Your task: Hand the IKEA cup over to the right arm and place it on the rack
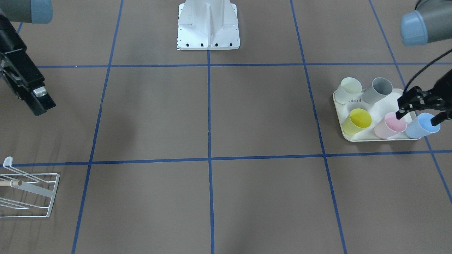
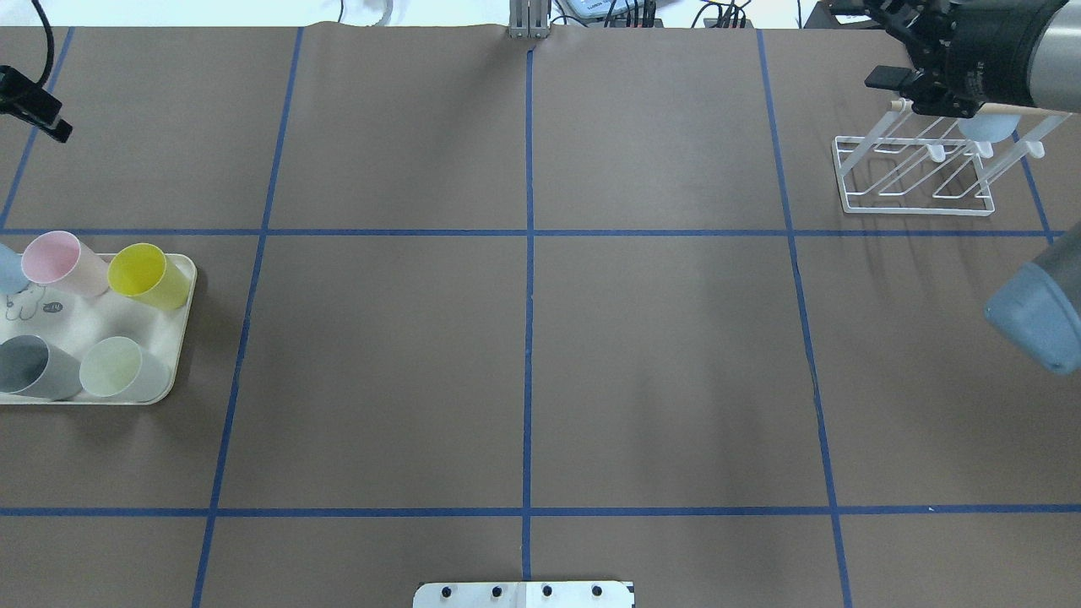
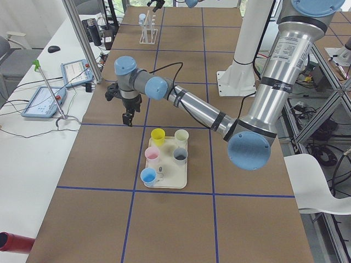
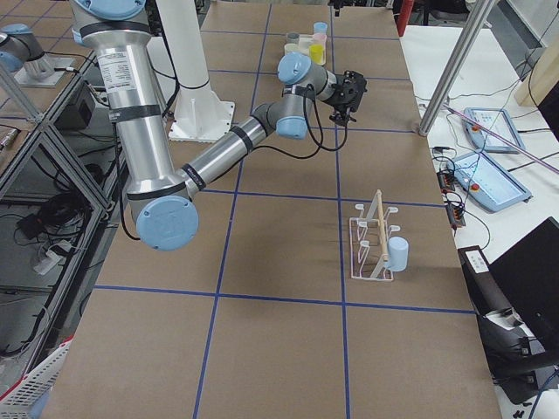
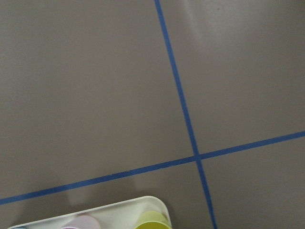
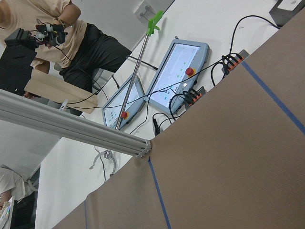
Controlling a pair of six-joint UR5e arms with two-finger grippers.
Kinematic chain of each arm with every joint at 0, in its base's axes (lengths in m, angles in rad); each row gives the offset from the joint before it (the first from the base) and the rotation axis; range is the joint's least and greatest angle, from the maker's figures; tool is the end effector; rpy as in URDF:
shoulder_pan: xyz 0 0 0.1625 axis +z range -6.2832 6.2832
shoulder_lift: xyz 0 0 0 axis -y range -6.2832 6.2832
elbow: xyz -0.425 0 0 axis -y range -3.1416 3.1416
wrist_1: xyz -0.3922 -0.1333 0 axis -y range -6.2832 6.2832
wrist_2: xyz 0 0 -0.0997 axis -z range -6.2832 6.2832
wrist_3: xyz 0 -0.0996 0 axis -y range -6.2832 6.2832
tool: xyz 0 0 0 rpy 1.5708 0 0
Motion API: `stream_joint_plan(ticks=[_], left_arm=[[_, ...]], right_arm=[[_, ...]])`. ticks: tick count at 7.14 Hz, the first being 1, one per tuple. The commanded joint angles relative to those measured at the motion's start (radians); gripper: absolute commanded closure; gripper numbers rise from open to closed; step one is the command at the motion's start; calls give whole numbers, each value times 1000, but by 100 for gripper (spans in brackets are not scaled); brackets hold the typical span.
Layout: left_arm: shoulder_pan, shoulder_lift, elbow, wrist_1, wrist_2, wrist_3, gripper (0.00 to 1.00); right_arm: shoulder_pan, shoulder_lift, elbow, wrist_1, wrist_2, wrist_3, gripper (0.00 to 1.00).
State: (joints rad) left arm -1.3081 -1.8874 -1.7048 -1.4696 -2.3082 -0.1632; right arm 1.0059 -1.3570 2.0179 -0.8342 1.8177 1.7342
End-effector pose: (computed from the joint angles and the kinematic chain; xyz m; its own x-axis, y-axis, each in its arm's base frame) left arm 0.0929 -0.6008 0.4307 0.6860 0.2616 -0.6790 -0.1343 0.9626 0.2352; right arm -0.1821 -0.4909 0.2555 -0.0212 0.2612 0.9650 -0.6960 0.6891 -0.2018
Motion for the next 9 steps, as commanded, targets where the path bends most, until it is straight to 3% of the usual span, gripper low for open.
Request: stream_joint_plan(ticks=[1, 3, 5, 9], left_arm=[[-72, 16, 150, -5, -11, 207, 0], [-74, 159, 172, -142, -10, 240, 0], [-72, 174, 256, -202, -10, 235, 0], [-63, 162, 339, -250, -8, 229, 2]], right_arm=[[-93, 1, 16, 3, -62, 18, 1], [-153, -13, 7, 78, -107, 30, 1], [-170, -17, -7, 134, -106, 36, 0], [-176, -14, -14, 136, -106, 36, 0]])
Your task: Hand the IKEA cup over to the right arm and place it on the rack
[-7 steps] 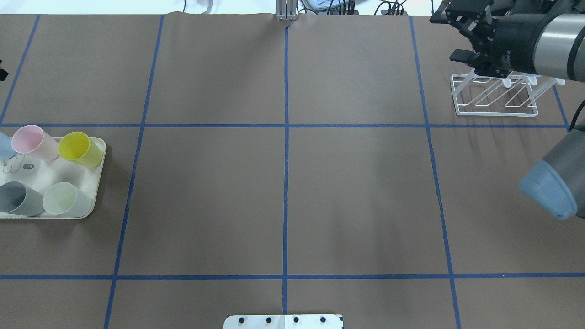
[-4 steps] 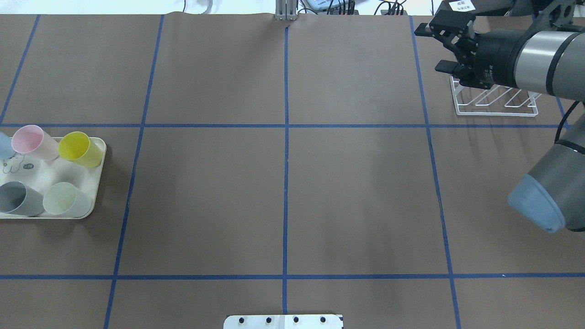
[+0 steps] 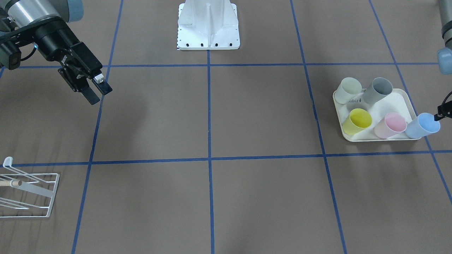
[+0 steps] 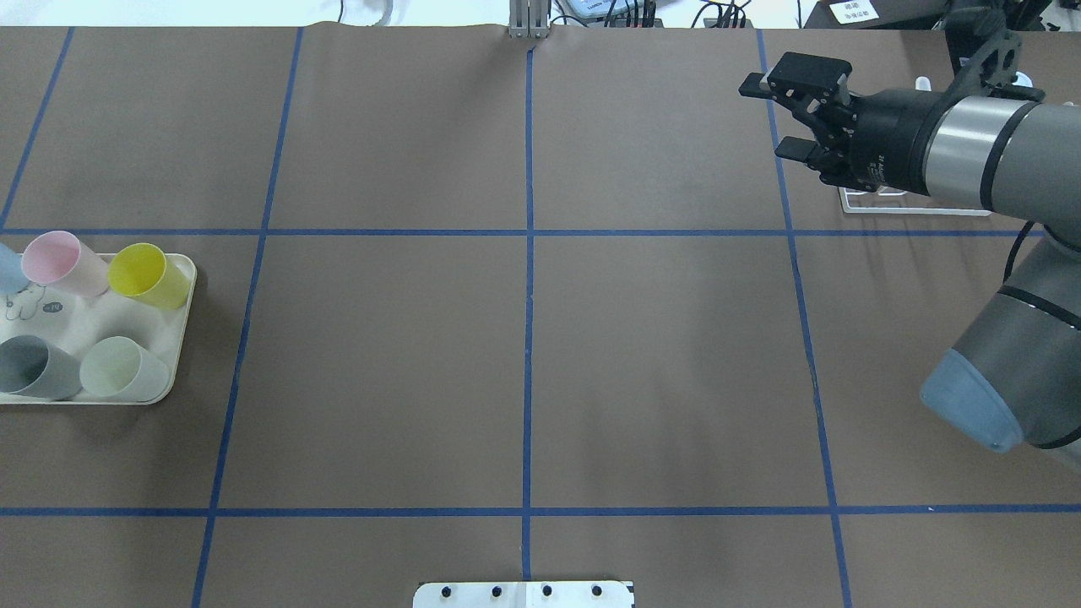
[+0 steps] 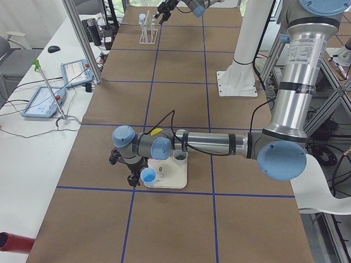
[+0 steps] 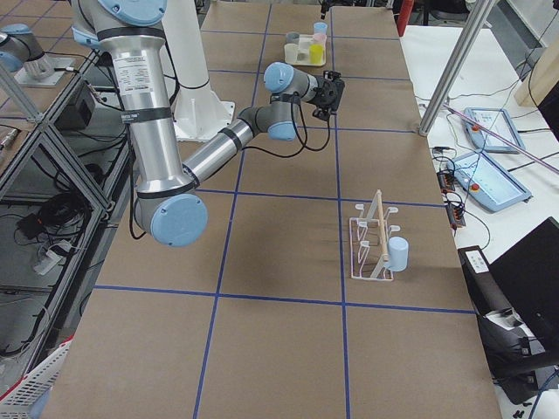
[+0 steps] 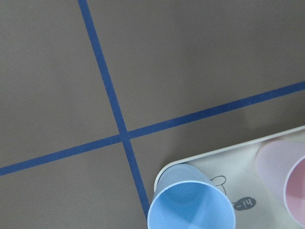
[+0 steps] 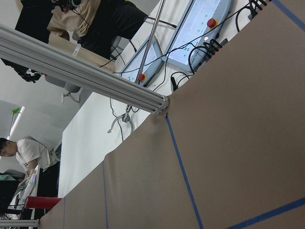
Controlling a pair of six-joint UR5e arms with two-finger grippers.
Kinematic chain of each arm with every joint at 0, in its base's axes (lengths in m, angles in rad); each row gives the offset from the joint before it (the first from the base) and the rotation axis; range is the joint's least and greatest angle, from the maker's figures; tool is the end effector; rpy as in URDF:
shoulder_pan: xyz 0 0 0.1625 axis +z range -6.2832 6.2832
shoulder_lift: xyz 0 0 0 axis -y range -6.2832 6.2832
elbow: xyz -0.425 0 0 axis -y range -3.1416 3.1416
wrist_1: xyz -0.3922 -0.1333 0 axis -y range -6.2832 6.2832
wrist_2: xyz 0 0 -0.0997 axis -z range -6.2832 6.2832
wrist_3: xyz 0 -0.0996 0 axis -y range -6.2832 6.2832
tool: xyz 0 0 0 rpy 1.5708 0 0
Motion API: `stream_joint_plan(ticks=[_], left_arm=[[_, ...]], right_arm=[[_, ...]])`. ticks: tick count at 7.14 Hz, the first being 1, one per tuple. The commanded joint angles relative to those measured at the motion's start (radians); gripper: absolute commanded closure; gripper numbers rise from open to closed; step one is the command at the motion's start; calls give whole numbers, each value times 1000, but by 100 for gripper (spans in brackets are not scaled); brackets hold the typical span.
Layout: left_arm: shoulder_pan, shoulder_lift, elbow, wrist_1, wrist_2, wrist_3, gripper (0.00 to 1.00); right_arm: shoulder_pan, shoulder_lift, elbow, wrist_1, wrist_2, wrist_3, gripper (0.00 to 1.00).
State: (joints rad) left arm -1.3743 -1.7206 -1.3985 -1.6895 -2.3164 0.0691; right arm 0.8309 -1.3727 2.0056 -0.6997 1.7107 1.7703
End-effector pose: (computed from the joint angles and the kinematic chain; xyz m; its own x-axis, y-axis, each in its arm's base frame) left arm 0.0452 -0.5638 0.6548 0.6927 0.2743 -0.6670 -0.2427 0.9596 0.1425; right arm -0.2522 -0.4534 0.2543 -0.0822 0.2010 0.9761 -0.6338 0.7453 -0.2069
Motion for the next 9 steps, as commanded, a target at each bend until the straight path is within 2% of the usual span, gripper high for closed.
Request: stream_joint_plan(ticks=[1, 3, 5, 7, 9], left_arm=[[3, -7, 59, -54, 0, -6, 2], [8, -10, 64, -56, 0, -6, 2], [32, -8, 67, -56, 3, -6, 11], [44, -8, 72, -58, 3, -6, 13], [58, -8, 75, -58, 3, -6, 22]], right_arm=[[-3, 1, -8, 2, 1, -2, 0], [-3, 3, -10, 2, 1, -2, 0], [-3, 3, -11, 2, 1, -3, 1], [-3, 3, -13, 2, 1, -5, 0], [-3, 4, -21, 2, 1, -9, 0]])
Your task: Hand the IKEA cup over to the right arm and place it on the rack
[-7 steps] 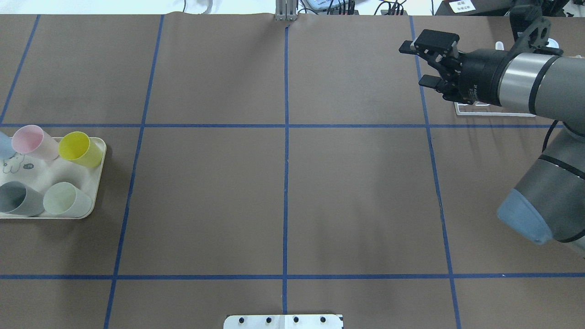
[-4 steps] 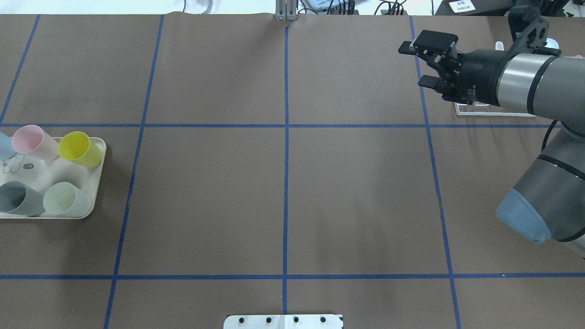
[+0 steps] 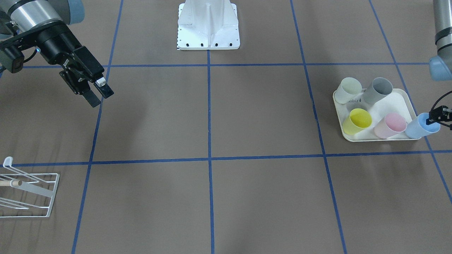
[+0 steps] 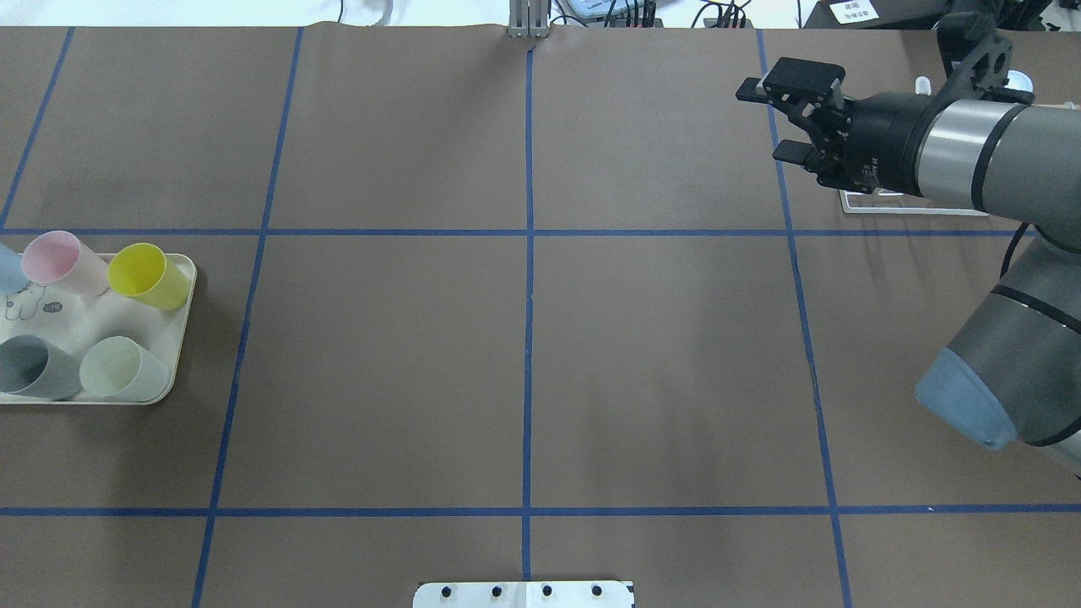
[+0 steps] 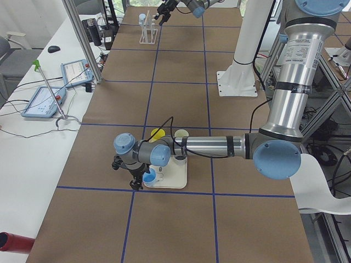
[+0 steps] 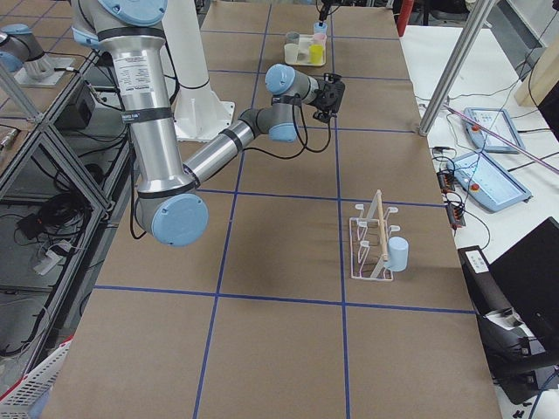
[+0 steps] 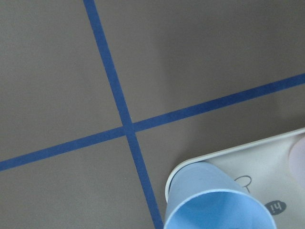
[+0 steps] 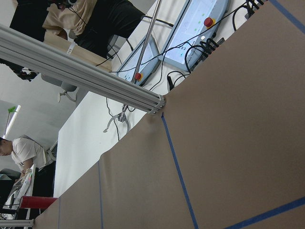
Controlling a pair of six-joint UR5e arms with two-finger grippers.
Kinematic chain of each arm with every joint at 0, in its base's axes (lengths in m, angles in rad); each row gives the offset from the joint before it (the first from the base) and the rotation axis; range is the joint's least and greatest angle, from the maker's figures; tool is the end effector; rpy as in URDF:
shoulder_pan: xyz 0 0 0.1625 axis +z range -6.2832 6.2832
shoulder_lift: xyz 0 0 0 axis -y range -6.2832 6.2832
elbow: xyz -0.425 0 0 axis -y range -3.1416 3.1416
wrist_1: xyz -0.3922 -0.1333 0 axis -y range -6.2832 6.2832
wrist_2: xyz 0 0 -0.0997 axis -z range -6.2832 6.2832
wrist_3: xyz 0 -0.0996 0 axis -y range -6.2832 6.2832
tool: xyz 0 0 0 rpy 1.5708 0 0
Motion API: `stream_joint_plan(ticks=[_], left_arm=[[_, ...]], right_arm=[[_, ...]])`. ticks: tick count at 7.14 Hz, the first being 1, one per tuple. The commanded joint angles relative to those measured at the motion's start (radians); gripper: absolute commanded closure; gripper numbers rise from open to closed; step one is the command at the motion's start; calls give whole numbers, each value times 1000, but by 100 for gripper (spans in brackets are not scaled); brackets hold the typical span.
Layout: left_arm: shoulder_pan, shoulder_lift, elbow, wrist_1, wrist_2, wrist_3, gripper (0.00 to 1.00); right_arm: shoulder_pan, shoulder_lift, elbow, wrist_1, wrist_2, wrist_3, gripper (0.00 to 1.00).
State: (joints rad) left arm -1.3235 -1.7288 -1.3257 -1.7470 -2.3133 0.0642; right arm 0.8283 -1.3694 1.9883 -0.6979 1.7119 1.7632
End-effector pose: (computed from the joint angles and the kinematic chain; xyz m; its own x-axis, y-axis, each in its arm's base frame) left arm 0.0740 -0.5624 0.6805 0.6826 0.3002 -0.6664 -0.2882 0.9484 0.1320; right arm -0.2574 -0.4569 0.2598 -0.0690 0.2048 0.9764 -0.6332 0.7473 -0.2015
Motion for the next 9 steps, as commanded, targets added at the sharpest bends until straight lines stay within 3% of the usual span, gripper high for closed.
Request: stream_joint_plan(ticks=[1, 2, 4, 6, 9], left_arm=[[13, 0, 2, 0, 0, 2, 29], [15, 0, 5, 0, 5, 2, 40], [24, 2, 49, -61, 6, 3, 45], [26, -2, 62, -88, 6, -1, 76], [24, -3, 33, -82, -1, -3, 74]], right_arm=[[-2, 1, -5, 5, 0, -2, 0], [-2, 1, -5, 5, 0, -2, 1], [-5, 7, -14, 5, 0, 1, 1], [-5, 9, -16, 5, -2, 1, 1], [-5, 10, -17, 5, -2, -4, 1]])
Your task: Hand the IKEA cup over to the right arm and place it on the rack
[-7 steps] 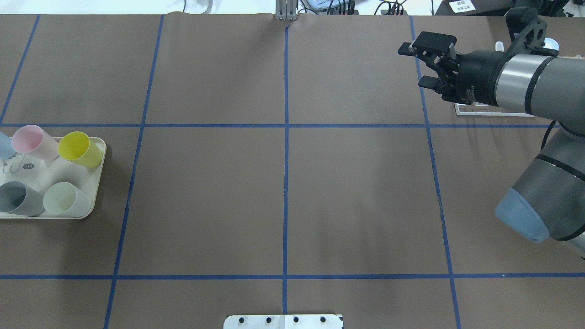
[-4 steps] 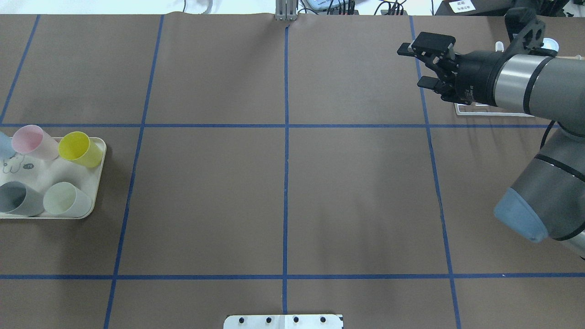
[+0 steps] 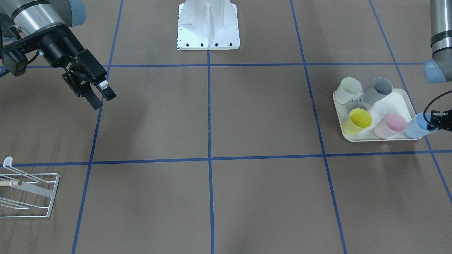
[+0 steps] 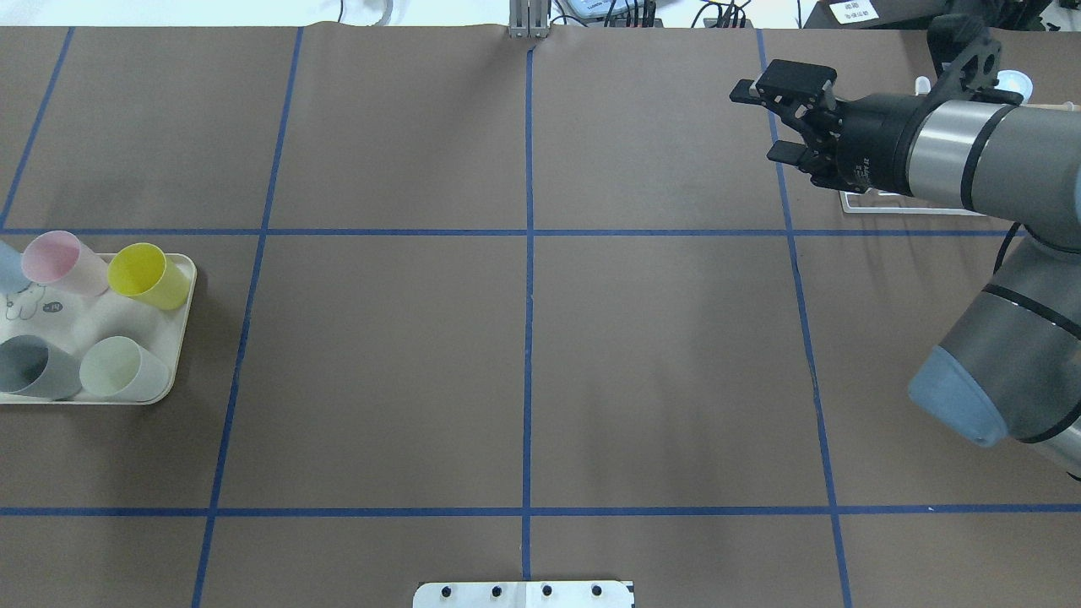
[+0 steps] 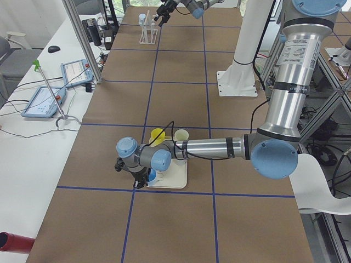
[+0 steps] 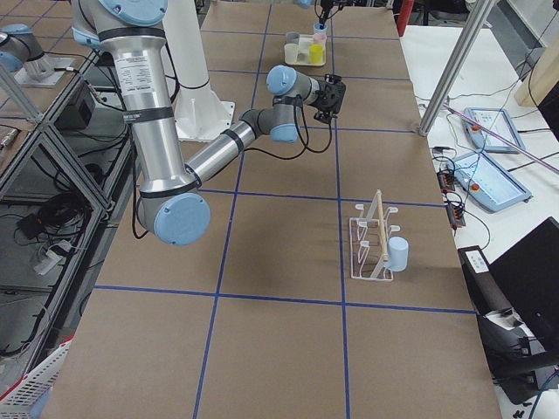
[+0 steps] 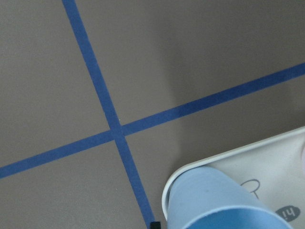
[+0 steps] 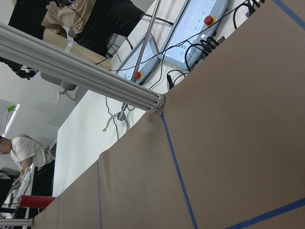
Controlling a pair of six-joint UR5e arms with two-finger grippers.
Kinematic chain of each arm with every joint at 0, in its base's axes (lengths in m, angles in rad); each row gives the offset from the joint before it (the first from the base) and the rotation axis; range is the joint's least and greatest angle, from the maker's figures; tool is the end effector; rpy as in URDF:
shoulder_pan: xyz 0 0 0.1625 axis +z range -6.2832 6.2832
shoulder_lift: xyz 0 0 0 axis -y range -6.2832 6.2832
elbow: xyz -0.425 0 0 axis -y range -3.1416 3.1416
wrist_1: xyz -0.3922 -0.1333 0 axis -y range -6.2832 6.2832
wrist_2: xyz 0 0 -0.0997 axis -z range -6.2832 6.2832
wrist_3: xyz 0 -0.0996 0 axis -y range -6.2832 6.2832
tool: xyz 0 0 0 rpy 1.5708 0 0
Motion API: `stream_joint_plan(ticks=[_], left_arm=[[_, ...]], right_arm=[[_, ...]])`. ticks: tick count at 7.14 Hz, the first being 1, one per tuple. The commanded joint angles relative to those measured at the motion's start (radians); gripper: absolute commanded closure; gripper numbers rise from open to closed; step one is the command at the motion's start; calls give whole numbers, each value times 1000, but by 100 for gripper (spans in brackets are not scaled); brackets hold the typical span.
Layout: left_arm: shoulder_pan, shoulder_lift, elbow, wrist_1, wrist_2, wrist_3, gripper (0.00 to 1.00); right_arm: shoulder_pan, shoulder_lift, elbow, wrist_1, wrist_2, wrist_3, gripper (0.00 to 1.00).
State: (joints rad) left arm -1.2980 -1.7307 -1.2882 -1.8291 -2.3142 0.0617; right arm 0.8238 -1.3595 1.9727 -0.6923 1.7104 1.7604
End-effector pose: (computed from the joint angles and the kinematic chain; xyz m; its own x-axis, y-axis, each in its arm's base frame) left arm 0.0889 -0.5625 0.6892 0.6665 0.3447 -0.6610 -0.3086 0.9347 0.1763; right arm -0.2630 -0.4598 0.2607 -0.0665 0.2029 0.9769 -0.6311 0.7498 -0.1987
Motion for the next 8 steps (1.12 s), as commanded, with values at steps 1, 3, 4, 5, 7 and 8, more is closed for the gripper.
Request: stream_joint_plan(ticks=[1, 3, 4, 5, 7, 8], left_arm=[[-1, -1, -5, 1, -1, 1, 71], [-1, -3, -3, 1, 2, 1, 71], [-1, -1, -5, 1, 3, 1, 71], [-3, -1, -5, 1, 3, 7, 71], [-4, 3, -31, 8, 3, 9, 72], [-4, 10, -37, 8, 3, 10, 72]], right_arm=[[0, 0, -2, -1, 0, -1, 0], [0, 0, -3, -1, 0, -1, 1], [0, 0, -5, -1, 0, -1, 1], [0, 0, -5, -1, 0, -2, 0], [0, 0, -8, -1, 0, -2, 0], [-2, 2, -8, -1, 0, -2, 1]])
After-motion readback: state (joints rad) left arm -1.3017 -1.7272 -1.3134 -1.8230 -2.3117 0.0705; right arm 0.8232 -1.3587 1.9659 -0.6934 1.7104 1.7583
